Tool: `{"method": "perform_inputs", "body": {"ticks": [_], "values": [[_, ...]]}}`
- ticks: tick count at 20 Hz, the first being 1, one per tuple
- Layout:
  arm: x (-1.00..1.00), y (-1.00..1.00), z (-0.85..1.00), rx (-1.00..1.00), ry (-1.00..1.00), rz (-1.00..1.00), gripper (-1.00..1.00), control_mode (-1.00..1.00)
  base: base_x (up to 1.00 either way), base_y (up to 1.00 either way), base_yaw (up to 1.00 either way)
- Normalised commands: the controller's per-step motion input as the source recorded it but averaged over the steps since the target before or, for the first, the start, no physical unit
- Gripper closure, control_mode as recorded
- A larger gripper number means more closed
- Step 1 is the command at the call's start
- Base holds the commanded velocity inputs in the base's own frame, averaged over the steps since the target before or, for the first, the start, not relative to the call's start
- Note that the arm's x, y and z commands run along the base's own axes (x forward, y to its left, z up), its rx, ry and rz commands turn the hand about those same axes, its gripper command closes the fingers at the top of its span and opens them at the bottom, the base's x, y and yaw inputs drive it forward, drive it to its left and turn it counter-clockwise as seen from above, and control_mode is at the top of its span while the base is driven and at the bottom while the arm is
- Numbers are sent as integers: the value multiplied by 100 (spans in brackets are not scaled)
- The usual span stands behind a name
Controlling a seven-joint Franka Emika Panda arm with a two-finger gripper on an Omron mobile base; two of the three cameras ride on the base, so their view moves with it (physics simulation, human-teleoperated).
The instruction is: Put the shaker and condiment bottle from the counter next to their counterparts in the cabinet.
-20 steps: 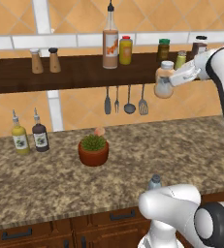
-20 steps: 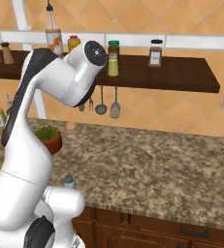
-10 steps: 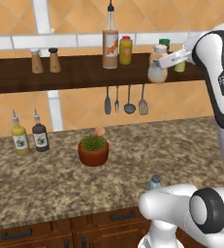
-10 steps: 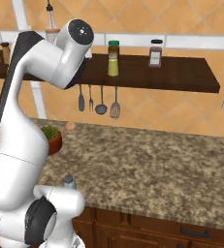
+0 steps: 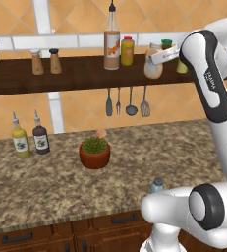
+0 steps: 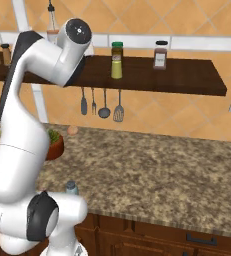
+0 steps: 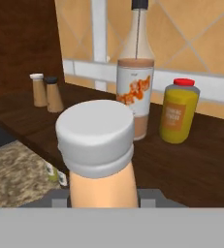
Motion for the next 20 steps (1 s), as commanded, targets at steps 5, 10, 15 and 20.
{"method": "perform_inputs", "body": {"ticks": [5, 10, 15, 20], "values": [[34, 12, 0, 0, 0, 0, 100, -100, 0, 0, 0], [46, 5, 0, 0, 0, 0, 100, -100, 0, 0, 0], [41, 0, 0, 0, 0, 0, 100, -100, 0, 0, 0], [33, 0, 0, 0, 0, 0, 100, -100, 0, 0, 0]]}}
